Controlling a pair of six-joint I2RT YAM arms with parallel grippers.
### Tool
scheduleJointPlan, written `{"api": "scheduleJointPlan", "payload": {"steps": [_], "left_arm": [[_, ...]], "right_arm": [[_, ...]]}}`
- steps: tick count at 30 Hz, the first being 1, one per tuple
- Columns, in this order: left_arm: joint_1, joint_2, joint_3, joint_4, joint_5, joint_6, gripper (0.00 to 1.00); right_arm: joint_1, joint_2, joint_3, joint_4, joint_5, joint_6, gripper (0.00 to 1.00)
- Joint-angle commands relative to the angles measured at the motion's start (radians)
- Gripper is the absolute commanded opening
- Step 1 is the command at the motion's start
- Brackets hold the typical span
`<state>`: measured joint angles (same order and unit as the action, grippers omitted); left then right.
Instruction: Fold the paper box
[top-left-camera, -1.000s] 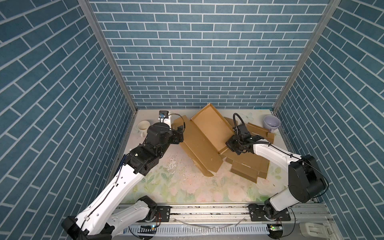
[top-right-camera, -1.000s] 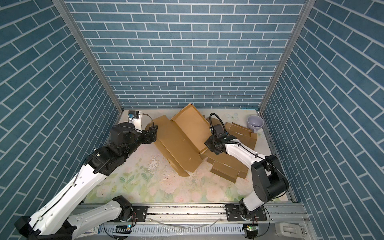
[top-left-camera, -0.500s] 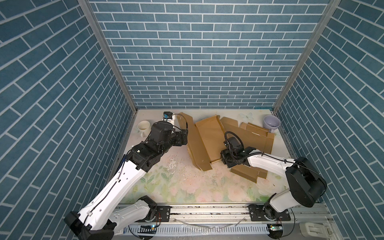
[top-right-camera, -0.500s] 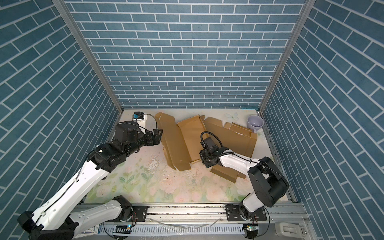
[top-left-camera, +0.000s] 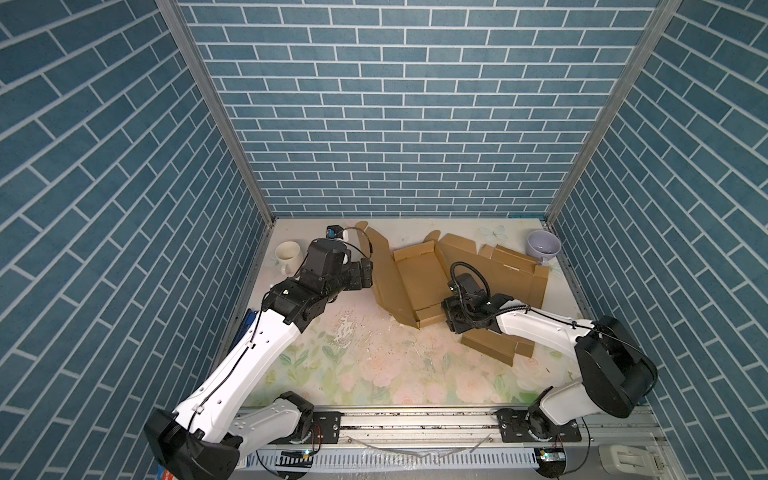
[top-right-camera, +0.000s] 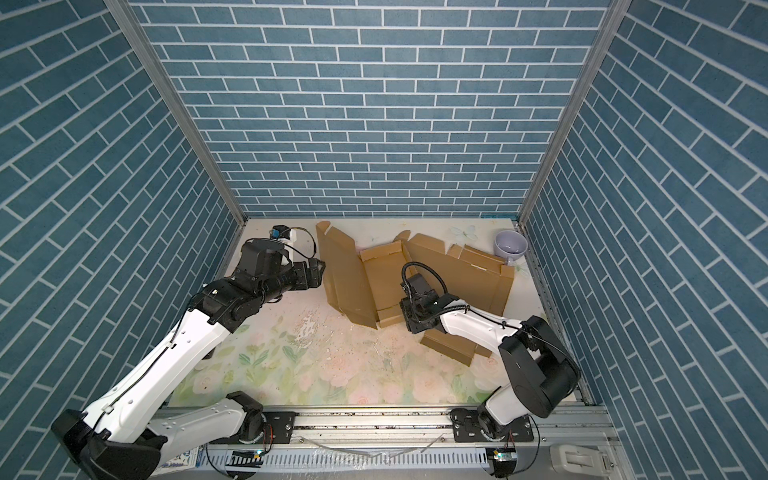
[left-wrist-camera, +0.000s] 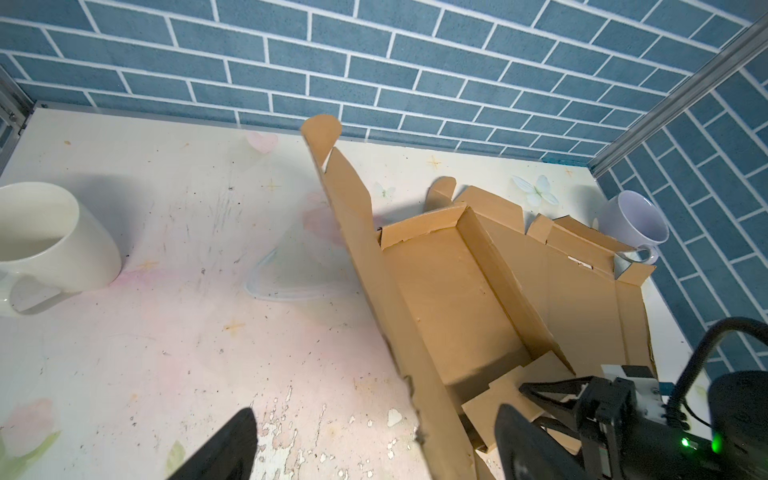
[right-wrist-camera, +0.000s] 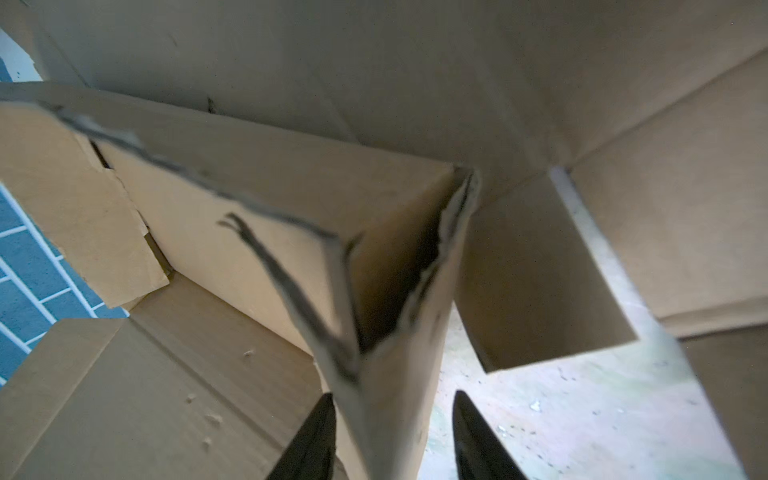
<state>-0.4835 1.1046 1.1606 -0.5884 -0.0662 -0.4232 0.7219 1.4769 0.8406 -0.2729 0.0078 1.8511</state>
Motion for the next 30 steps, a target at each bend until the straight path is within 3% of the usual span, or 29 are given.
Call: {"api": "scheduleJointPlan", "payload": {"steps": [1, 4, 7, 11, 13, 16, 20, 24, 30], "left_arm": [[0.031, -0.023, -0.023, -0.026, 0.009, -0.007, 0.91], [0.055, -0.026, -0.043, 0.001, 0.049, -0.021, 0.91], [0.065, -0.015, -0.058, 0.049, 0.104, -0.040, 0.91], [0.068, 0.031, -0.056, 0.091, 0.152, -0.056, 0.91], [0.069, 0.050, -0.049, 0.104, 0.168, -0.060, 0.91], [0.072, 0.075, -0.036, 0.104, 0.174, -0.057, 0.91], [0.075, 0.090, -0.026, 0.088, 0.172, -0.052, 0.91], [0.081, 0.092, -0.016, 0.060, 0.150, -0.038, 0.91], [0.092, 0.073, -0.045, 0.069, 0.157, -0.039, 0.91]], "right_arm": [[-0.005, -0.087, 0.009, -0.139, 0.042, -0.113, 0.49], [-0.019, -0.130, 0.015, -0.201, 0.053, -0.240, 0.50], [-0.046, -0.135, 0.092, -0.298, 0.066, -0.470, 0.53], [-0.163, -0.050, 0.273, -0.349, -0.041, -0.969, 0.58], [-0.203, 0.037, 0.409, -0.438, -0.051, -1.210, 0.61], [-0.228, 0.193, 0.593, -0.549, -0.026, -1.479, 0.66], [-0.248, 0.410, 0.802, -0.621, -0.005, -1.630, 0.70], [-0.251, 0.573, 0.966, -0.647, 0.001, -1.674, 0.70], [-0.252, 0.742, 1.078, -0.623, -0.023, -1.655, 0.57]]}}
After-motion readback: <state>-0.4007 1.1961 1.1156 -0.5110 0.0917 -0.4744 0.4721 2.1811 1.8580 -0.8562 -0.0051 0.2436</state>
